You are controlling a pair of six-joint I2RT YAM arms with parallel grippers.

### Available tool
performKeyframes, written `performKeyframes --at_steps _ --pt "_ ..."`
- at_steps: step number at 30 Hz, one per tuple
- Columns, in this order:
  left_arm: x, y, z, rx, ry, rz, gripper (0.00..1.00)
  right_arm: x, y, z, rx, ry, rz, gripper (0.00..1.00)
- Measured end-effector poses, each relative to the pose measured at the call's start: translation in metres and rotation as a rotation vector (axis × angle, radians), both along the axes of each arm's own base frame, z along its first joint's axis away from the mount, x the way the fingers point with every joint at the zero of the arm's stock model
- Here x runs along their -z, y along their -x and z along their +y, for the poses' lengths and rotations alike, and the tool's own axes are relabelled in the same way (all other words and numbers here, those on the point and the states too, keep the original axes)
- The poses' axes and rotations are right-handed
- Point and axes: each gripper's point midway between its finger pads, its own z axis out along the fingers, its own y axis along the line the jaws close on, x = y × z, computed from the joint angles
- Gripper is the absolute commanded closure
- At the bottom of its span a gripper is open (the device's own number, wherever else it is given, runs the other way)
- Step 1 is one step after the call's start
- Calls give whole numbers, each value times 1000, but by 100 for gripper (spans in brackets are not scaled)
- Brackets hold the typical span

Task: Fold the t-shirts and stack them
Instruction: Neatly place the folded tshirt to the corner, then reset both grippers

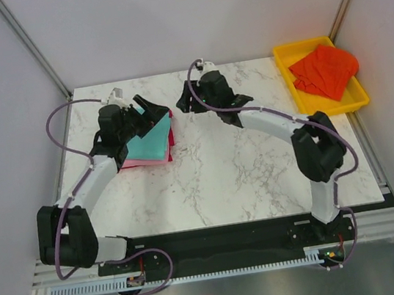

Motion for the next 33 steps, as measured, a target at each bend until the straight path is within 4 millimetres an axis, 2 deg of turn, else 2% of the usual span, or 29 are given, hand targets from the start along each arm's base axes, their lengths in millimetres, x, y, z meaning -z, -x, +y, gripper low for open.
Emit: performKeyframes --at_steps 2,4,6,7,9,12,13,14,18,22,25,27,33 --pt "-20 10 -16 26 -7 -61 3 -25 13 -22 10 -15 -34 34" --pt "-31 21 -31 51 -15 -102 0 -49 30 -48 25 -30 -72 30" --pt "-32 35 -41 68 -27 -122 0 -64 53 -73 40 -34 -102 25" --pt "-30 43 -43 75 -34 -127 0 -68 66 -84 49 -31 -118 20" --pt "-21 58 -43 80 -50 -131 0 -68 94 -107 72 -14 -132 16" --pt "-5 80 -34 71 -70 -140 0 -57 128 -143 125 34 -166 14" --pt "2 88 -29 65 -78 -141 0 -50 137 -154 141 47 -176 4" --pt "9 96 -25 60 -83 -146 0 -41 147 -168 166 66 -186 2" --pt "41 121 -7 34 -116 -169 1 -3 180 -210 246 119 -213 2" --pt "74 138 8 6 -147 -189 1 21 190 -236 330 160 -202 2" --pt "98 148 14 2 -166 -176 1 22 190 -247 381 169 -212 2" --pt "103 151 16 1 -167 -177 0 23 191 -253 410 164 -225 2" --pt "101 146 10 15 -149 -204 0 26 191 -264 468 179 -231 2"
